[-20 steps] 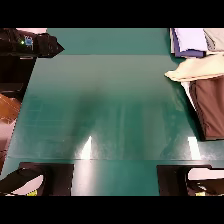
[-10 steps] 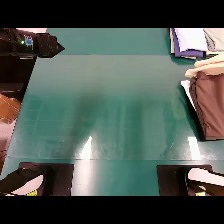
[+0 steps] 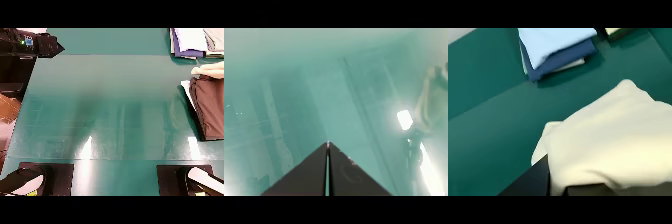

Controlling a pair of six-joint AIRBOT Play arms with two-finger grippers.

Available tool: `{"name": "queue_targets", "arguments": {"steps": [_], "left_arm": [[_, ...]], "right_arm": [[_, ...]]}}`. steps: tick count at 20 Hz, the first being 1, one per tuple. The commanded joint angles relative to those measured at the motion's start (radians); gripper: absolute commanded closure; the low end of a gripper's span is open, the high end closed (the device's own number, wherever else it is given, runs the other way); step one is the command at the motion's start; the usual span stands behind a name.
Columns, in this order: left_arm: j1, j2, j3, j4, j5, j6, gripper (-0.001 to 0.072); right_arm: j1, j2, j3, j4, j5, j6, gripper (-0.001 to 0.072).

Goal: Fold the shirts.

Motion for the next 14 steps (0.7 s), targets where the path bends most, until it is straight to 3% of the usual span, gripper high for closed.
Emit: {"name": "queue_targets", "arguments": {"steps": [1,4,8,9,11,12,14], "left_arm": [[0.000,-0.001,0.000,0.000,-0.011,0.001,0.0681],[0.000,-0.001,0.000,0.001,-0.019,0.002,0.0681],[0.000,-0.001,0.000,0.001,-0.035,0.021,0.0681],[0.000,-0.001,0.000,0.000,-0.040,0.026,0.0681],[0.000,-0.001,0.000,0.000,-0.044,0.027,0.0680],[0.000,-0.001,0.000,0.000,-0.045,0.027,0.0680],[0.000,0.000,0.000,0.000,-0.045,0.027,0.0680]], "right_arm": [[-0.051,0.086,-0.160,-0.133,0.091,-0.002,0.0694],[-0.087,0.165,-0.354,-0.278,0.093,-0.002,0.0693],[-0.148,0.226,-0.537,-0.345,0.084,-0.005,0.0688],[-0.160,0.233,-0.566,-0.363,0.083,-0.005,0.0605],[-0.189,0.240,-0.610,-0.396,0.082,-0.004,0.0118],[-0.204,0.240,-0.612,-0.393,0.084,-0.004,0.0026],[-0.201,0.240,-0.570,-0.368,0.093,-0.004,0.0026]]}}
